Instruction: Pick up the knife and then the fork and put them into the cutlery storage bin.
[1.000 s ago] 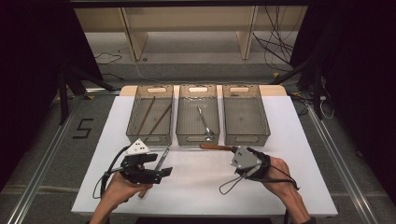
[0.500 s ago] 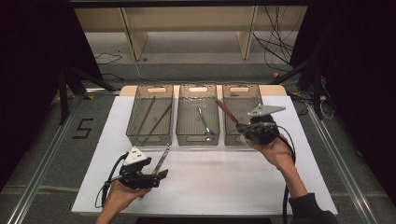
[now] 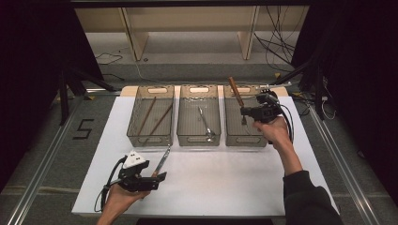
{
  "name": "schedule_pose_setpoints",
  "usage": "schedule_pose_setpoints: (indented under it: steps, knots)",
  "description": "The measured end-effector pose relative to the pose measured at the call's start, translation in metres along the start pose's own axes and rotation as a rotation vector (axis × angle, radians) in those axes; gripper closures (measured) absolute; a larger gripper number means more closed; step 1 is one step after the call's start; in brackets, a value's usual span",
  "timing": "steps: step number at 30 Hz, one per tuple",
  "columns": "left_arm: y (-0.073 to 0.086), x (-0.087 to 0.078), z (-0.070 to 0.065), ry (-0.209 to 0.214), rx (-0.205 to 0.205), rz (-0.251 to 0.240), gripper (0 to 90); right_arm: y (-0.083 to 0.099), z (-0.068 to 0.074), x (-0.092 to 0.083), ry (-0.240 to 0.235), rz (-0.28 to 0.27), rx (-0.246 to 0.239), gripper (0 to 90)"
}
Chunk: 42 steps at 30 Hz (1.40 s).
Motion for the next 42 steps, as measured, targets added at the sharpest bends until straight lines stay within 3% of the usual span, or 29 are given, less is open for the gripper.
schedule_pose_setpoints:
  steps: [16, 33, 34, 37, 42]
  knots:
    - [0.006, -0.002, 0.006, -0.026, -0.002, 0.011, 18.7, -0.001, -0.028, 0.043, 0.087, 0.034, 0.181, 88.9]
    - [0.009, -0.001, 0.007, -0.03, -0.003, 0.025, 18.6, 0.012, -0.03, 0.064, 0.115, 0.086, 0.254, 88.3]
    - [0.009, -0.001, 0.007, -0.031, -0.005, 0.025, 18.6, 0.013, -0.031, 0.065, 0.122, 0.088, 0.254, 87.3]
    - [0.009, -0.002, 0.007, -0.031, -0.008, 0.024, 18.6, 0.014, -0.03, 0.066, 0.106, 0.086, 0.276, 70.8]
    - [0.009, -0.002, 0.007, -0.032, -0.009, 0.027, 18.6, 0.012, -0.027, 0.062, 0.096, 0.079, 0.239, 62.4]
Point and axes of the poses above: each handheld gripper's, and its own axes: x roughly forward along the jaws, y roughly out of its underside, z roughly to its left, the point moved 9 cm from there along x, roughly forward along the jaws, and after that the axes turned 5 degrees about -z, right-handed, at the moved point
